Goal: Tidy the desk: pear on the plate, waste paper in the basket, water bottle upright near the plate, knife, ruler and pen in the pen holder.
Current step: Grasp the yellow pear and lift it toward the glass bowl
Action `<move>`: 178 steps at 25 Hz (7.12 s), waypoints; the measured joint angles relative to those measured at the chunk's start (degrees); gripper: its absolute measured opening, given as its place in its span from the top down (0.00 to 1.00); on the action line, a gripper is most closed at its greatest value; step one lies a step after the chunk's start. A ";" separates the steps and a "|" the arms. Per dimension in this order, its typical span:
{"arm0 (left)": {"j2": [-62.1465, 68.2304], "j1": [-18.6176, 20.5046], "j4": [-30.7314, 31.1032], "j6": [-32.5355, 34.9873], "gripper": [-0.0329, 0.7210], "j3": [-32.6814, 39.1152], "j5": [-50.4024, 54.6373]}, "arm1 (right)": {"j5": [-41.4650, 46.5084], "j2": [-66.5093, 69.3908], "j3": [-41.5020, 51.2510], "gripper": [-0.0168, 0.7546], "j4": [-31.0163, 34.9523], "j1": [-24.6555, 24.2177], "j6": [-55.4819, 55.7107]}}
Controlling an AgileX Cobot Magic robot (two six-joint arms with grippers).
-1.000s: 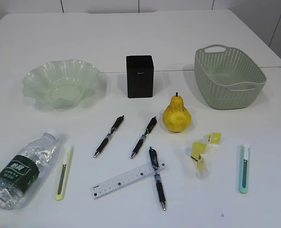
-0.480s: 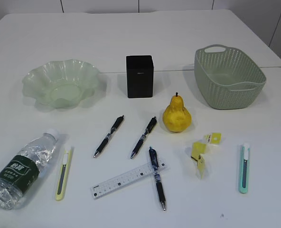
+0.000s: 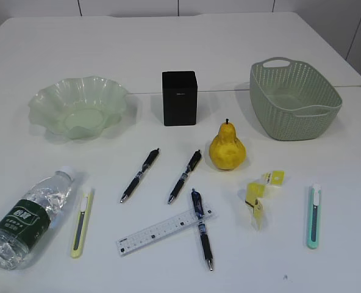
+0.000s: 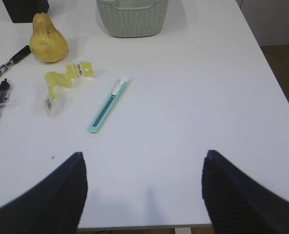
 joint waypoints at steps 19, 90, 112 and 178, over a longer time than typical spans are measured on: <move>14.09 0.00 -0.10 0.00 0.17 -9.47 -6.32 | -0.54 9.26 -3.26 0.24 1.17 0.00 2.48; 110.85 -30.48 -6.33 1.50 0.18 -84.72 5.20 | -5.97 69.31 -25.11 0.24 -0.51 1.26 5.27; 137.93 -36.79 -15.40 3.28 0.18 -105.79 0.18 | -5.97 70.09 -25.14 0.24 -0.51 1.26 5.27; 146.65 -36.93 -14.28 5.54 0.38 -105.79 -7.82 | -6.21 70.22 -25.14 0.24 -0.51 1.26 5.27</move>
